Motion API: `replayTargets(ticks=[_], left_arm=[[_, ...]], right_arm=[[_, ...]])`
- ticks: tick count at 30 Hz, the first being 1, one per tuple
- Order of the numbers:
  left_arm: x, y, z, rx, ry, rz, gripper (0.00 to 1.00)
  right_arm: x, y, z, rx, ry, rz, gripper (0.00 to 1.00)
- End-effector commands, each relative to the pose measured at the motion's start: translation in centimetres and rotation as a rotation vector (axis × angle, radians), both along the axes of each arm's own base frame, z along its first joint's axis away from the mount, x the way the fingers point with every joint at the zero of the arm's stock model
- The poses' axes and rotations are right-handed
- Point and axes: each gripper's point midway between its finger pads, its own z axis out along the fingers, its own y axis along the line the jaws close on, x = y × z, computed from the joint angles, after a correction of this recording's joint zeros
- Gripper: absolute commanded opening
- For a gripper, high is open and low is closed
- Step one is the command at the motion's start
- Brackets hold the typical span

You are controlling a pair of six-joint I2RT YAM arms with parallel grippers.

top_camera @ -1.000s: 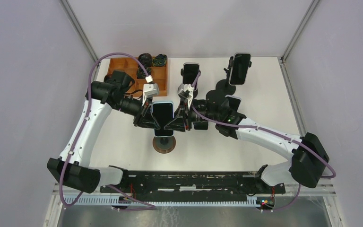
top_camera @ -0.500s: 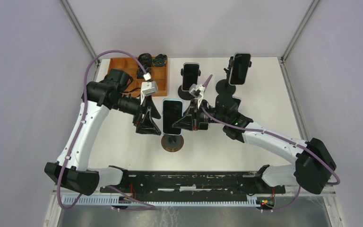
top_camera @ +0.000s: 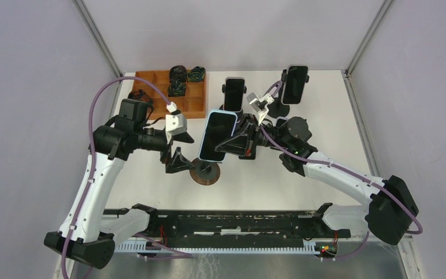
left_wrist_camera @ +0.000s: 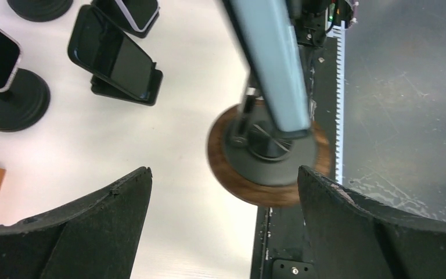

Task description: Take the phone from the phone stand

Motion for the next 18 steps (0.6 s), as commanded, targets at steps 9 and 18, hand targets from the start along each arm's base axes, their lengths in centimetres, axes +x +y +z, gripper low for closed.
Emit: replayTargets(ticks=[9, 18], left_arm=[[0.2, -1.1, 2.4, -0.104, -0.111, -0.053, 0.92], [-1.2, -1.4, 3.0, -0.154, -0.082, -0.090, 0.88]], right_arm=[[-4.4, 0.3, 9.1, 0.301, -0.128, 0.139, 0.00], [-4.7, 0.0, 10.8, 0.397, -0.139, 0.137, 0.00]])
